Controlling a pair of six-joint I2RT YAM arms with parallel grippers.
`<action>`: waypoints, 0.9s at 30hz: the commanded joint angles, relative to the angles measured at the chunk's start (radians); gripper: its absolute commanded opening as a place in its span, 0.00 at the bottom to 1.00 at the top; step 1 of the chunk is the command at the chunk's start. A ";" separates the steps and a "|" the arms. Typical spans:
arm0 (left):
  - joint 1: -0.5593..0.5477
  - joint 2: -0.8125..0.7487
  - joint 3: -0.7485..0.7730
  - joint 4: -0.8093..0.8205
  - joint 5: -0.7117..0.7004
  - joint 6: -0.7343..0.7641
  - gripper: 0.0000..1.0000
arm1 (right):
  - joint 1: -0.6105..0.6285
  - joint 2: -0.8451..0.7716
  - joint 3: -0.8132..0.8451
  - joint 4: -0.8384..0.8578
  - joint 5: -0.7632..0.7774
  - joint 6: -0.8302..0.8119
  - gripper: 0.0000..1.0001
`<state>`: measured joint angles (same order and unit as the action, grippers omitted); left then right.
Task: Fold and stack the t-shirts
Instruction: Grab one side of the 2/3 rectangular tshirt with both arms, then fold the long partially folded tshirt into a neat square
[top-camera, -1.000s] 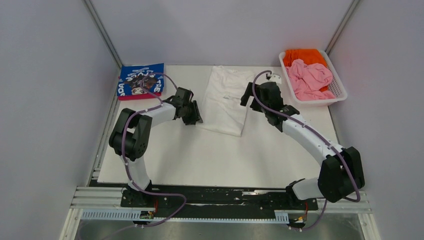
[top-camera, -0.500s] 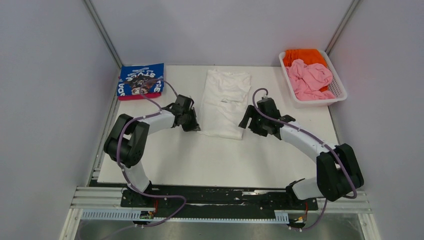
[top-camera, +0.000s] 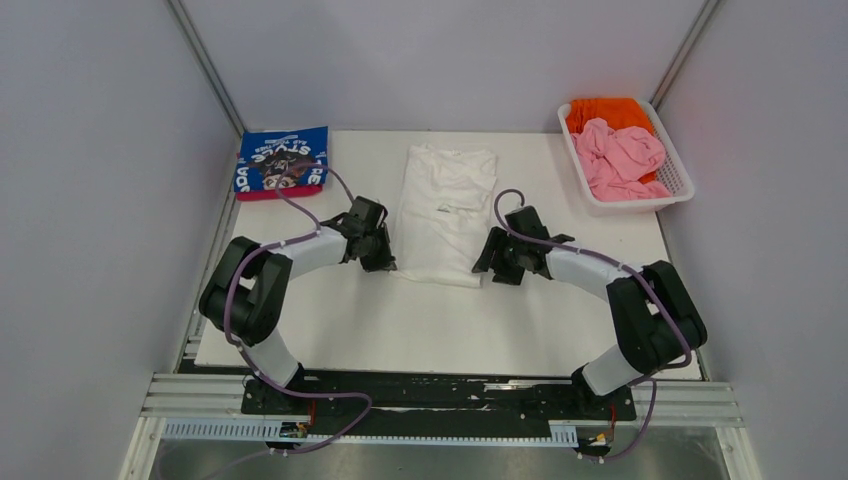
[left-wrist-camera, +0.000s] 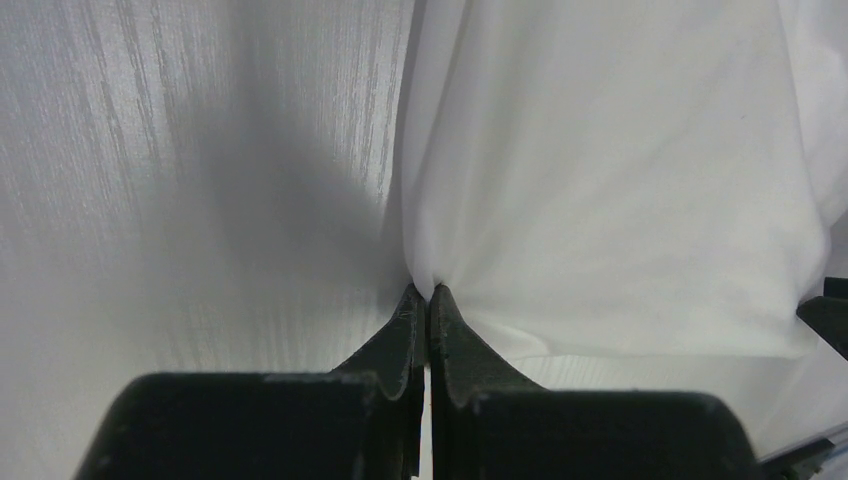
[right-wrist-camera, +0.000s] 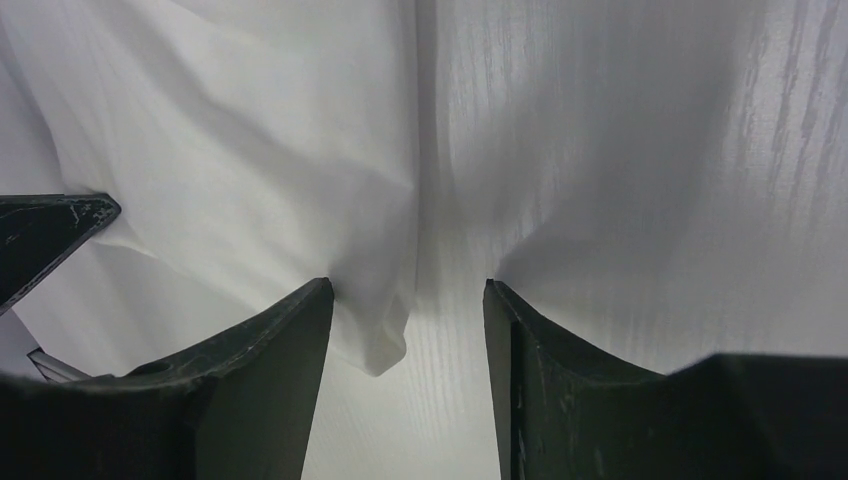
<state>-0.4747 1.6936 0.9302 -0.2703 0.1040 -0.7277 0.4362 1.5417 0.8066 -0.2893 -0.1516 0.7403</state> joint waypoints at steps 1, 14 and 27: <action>-0.006 -0.015 -0.048 -0.075 -0.019 -0.001 0.00 | 0.009 0.017 -0.031 0.060 -0.055 0.029 0.55; -0.035 -0.097 -0.133 -0.096 -0.010 -0.060 0.00 | 0.057 -0.057 -0.155 0.052 -0.133 0.047 0.00; -0.197 -0.621 -0.175 -0.425 0.051 -0.157 0.00 | 0.062 -0.468 -0.136 -0.289 -0.422 -0.018 0.00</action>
<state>-0.6697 1.1870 0.7387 -0.5850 0.1173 -0.8227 0.5007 1.1126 0.6228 -0.4816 -0.4427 0.7475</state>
